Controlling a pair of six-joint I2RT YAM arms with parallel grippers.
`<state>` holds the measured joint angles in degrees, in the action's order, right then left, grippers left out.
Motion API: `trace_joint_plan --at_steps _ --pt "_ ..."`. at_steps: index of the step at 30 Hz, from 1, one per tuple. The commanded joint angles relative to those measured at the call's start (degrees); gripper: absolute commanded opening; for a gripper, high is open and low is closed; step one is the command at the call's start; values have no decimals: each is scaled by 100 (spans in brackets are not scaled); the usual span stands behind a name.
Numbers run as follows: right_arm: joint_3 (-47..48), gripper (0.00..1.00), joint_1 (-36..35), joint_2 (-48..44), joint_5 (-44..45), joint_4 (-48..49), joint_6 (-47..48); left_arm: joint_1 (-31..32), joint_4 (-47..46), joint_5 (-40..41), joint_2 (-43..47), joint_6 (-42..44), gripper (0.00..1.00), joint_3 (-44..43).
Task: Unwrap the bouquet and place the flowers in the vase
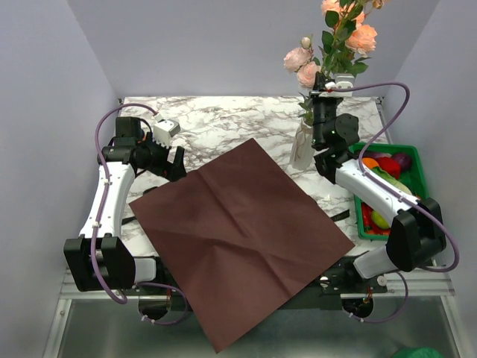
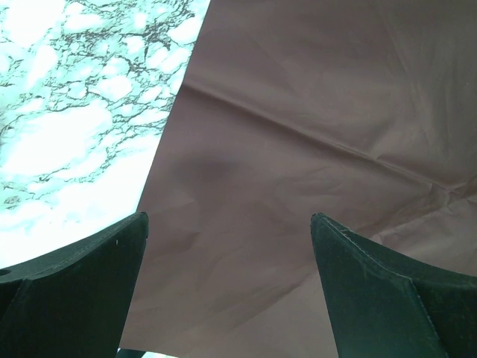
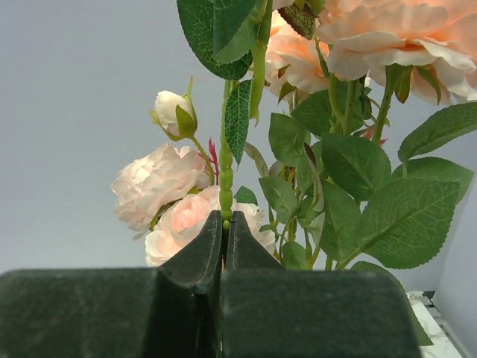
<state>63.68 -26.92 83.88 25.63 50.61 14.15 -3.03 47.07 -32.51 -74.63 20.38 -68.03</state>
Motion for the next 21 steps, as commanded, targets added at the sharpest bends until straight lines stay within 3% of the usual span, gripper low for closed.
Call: trace_joint_plan --at_steps 1,21 --pt "-92 1 46 129 -58 651 17 -14 101 131 1 106 99 -79" --pt "251 1 64 -187 -242 283 26 -14 268 105 203 238 99 -9"
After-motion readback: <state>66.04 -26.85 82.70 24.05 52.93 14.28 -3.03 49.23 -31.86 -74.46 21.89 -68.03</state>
